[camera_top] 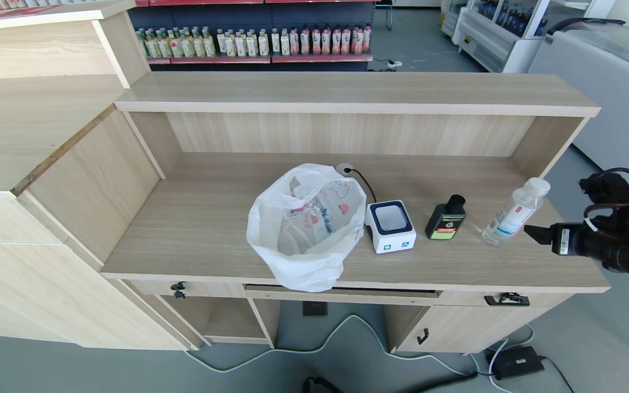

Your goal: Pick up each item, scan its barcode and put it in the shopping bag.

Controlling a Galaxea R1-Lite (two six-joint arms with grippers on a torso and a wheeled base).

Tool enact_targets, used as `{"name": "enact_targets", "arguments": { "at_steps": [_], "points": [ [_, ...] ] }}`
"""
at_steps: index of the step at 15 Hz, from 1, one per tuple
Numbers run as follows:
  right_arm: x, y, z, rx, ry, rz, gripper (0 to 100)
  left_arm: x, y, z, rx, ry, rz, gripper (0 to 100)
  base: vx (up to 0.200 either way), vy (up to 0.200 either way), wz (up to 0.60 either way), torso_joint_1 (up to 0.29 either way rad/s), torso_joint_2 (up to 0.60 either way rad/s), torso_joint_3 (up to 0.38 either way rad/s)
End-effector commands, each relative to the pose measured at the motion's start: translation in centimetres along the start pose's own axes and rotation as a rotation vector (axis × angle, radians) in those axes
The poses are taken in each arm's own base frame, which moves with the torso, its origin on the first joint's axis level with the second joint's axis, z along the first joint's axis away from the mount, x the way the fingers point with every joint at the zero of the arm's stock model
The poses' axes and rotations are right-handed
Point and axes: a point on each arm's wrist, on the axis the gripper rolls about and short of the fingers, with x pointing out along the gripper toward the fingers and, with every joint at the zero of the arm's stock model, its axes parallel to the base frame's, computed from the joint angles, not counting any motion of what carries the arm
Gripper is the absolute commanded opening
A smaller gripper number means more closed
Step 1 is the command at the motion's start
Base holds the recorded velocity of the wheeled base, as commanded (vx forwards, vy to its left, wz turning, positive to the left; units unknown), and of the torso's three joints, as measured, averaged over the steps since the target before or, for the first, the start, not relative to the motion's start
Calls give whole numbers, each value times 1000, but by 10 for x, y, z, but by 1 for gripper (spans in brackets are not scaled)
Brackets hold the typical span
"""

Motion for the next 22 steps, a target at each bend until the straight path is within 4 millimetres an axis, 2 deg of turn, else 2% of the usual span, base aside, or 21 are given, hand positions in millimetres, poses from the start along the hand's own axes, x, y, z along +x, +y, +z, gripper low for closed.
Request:
{"name": "enact_targets", "arguments": {
  "at_steps": [1,7,13,18,22],
  "points": [
    [17,4,-8,-2,21,22,100,0,0,0,0,-1,2,100,0,0,0,0,0,0],
    [40,25,-3,-23,-31,84,100,0,0,0,0,1,0,100,0,0,0,0,0,0],
    [61,33,-10,-67,-42,96,100,0,0,0,0,1,0,100,0,0,0,0,0,0],
    [82,41,-4,-76,-70,111,100,0,0,0,0,-1,0,100,0,0,0,0,0,0],
    [86,58,-6,-86,-70,151,100,0,0,0,0,-1,0,100,0,0,0,0,0,0]
  ]
}}
